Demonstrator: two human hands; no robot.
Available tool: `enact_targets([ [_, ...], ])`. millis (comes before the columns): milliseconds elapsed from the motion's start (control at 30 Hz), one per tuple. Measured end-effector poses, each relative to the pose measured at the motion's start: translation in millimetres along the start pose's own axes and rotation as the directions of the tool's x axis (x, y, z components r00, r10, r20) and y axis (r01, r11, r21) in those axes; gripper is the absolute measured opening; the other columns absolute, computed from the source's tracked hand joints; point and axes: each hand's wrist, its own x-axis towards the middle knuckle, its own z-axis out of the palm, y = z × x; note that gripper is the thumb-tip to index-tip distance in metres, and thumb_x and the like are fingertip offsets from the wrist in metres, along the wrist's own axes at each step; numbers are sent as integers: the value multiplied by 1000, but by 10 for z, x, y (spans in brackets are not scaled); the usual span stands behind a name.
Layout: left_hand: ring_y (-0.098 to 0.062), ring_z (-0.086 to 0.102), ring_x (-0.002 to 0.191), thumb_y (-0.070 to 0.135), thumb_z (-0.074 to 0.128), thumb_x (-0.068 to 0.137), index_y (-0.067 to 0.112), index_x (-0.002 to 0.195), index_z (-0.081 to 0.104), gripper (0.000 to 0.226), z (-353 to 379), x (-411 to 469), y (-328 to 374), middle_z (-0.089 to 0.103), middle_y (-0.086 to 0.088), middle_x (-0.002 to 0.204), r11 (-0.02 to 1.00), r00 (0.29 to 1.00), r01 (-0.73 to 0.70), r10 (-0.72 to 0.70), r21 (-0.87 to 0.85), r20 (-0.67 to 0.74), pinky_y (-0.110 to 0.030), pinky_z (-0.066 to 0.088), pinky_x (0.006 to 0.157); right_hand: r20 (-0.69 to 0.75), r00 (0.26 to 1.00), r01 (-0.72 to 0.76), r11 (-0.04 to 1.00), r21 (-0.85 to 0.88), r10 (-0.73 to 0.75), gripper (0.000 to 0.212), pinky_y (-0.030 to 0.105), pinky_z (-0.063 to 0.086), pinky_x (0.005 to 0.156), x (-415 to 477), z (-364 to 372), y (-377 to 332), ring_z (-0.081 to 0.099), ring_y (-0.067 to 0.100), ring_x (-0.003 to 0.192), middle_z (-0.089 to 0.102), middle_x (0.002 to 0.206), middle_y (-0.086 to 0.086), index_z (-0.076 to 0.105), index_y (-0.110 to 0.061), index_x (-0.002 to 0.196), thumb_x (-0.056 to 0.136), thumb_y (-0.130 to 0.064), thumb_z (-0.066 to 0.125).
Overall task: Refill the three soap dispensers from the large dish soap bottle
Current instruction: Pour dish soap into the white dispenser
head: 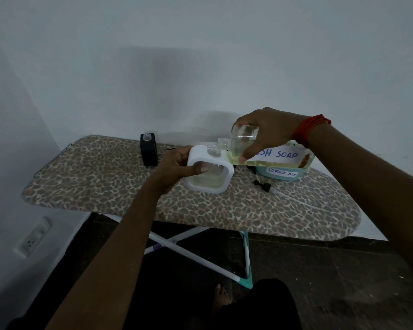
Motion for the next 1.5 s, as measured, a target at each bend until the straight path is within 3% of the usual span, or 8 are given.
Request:
enact_targets([
  [333,-31,71,109,8,81,80,9,130,65,52,-5,29,-47,73,-14,120,1000,1000,-3,3,-5,7,-36,59,84,0,1000,2,1000,-2,-2,73,40,50,99,2,-3,4,60,17,107,65,116,-10,62,-32,126,63,-58,87],
  [733,-34,70,109,7,80,78,4,131,63,56,13,21,-58,72,-16,120,1000,1000,-4,4,10,-12,-40,59,86,7,1000,5,1000,-7,-5,74,39,50,97,3,12,28,60,18,107,64,118,-10,61,-33,127,63,-59,86],
  [1000,-32,71,108,6,82,79,15,125,69,48,28,31,-46,74,-13,118,1000,1000,-3,4,16,-12,-39,60,84,9,1000,7,1000,0,-7,69,41,51,97,-17,-1,5,61,17,105,66,114,-12,63,-32,123,63,-58,87],
  [1133,-34,71,108,15,83,76,12,126,68,52,32,25,-48,73,-15,118,1000,1000,-8,8,21,-20,-41,60,84,5,1000,11,1000,19,-11,66,40,52,95,-33,-8,-8,64,18,103,69,110,-9,64,-32,121,64,-55,88],
  [1500,-36,70,108,6,80,81,4,130,64,52,25,19,-75,72,-18,120,1000,1000,-12,13,27,-22,-41,60,84,24,1000,-4,1000,7,4,69,44,51,97,-16,-12,-21,63,19,104,70,111,-6,63,-33,122,63,-58,87],
])
